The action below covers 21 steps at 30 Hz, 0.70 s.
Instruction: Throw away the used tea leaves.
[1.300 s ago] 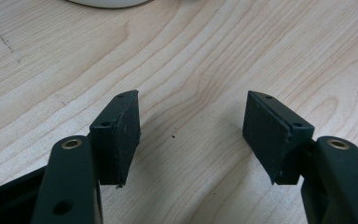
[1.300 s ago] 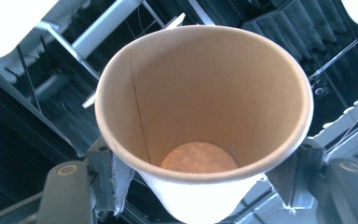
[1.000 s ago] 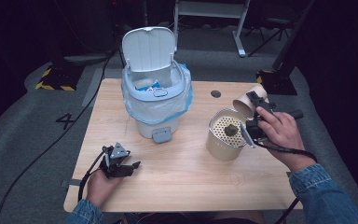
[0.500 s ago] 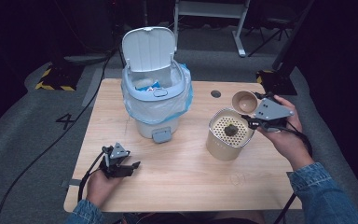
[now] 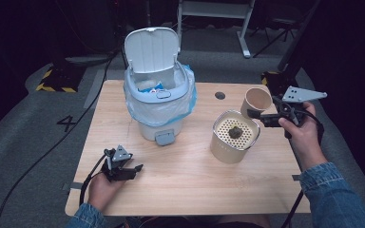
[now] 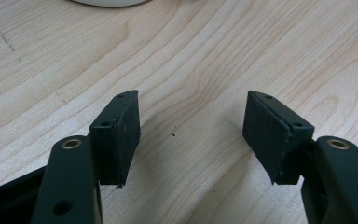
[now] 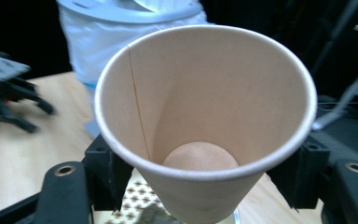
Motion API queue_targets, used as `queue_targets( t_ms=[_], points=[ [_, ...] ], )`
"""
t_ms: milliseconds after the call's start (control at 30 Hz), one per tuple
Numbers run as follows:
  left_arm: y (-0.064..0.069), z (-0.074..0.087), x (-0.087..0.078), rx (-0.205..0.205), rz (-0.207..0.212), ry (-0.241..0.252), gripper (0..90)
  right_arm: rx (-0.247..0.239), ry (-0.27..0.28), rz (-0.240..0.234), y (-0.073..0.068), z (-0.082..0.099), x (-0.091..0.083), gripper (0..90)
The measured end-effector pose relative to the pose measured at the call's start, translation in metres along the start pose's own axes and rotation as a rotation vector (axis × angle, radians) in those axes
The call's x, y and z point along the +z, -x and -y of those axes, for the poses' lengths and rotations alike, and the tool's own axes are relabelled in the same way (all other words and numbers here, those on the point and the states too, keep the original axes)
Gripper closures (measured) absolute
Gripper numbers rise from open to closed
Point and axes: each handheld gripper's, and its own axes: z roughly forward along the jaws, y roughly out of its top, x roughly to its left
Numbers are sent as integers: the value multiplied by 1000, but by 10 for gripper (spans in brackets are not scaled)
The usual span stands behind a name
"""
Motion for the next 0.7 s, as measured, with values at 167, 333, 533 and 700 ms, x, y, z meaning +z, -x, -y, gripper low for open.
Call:
queue_targets(
  t_ms=[167, 333, 533, 700],
  points=[
    [0, 0, 0, -1, 0, 0, 370, 65, -19, -95, 4, -3, 1, 308],
    [0, 0, 0, -1, 0, 0, 370, 83, -52, -124, 7, -4, 4, 308],
    [0, 0, 0, -1, 3, 0, 369, 101, -106, -143, 13, -13, 7, 316],
    [0, 0, 0, -2, 3, 1, 369, 73, -128, -155, 18, -31, 13, 314]
  ],
)
